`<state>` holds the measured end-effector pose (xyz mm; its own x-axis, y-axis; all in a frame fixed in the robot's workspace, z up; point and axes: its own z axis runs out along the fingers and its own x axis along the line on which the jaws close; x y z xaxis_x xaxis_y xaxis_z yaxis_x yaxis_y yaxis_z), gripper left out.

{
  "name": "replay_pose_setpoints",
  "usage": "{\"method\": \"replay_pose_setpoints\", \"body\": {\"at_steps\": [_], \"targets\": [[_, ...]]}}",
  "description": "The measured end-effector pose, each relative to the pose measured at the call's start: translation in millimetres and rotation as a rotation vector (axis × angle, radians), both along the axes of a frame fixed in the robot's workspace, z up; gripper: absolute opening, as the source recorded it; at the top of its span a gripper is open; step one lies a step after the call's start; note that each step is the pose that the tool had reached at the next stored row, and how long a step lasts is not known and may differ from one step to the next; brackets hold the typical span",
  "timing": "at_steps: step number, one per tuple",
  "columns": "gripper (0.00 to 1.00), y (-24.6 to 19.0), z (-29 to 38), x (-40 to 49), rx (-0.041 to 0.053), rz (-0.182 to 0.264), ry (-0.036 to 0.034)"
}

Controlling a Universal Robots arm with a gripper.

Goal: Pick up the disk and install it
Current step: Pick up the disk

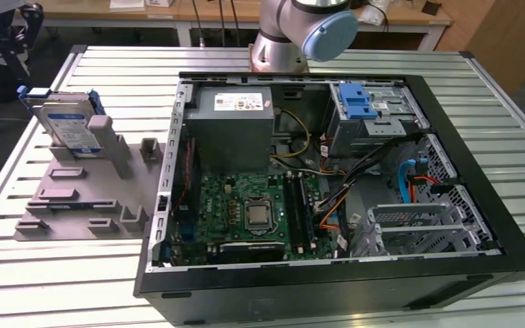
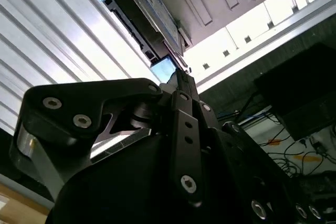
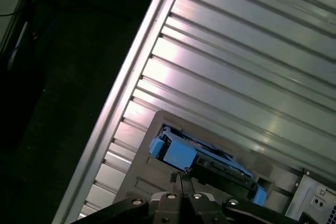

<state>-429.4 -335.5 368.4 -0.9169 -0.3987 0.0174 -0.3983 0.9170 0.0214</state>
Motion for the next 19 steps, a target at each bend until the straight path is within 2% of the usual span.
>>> {"method": "replay_pose_setpoints", "body": {"at_steps": [19], "targets": [[0.11,0.0,-1.2,0.0,0.0,0.25,0.0]]}}
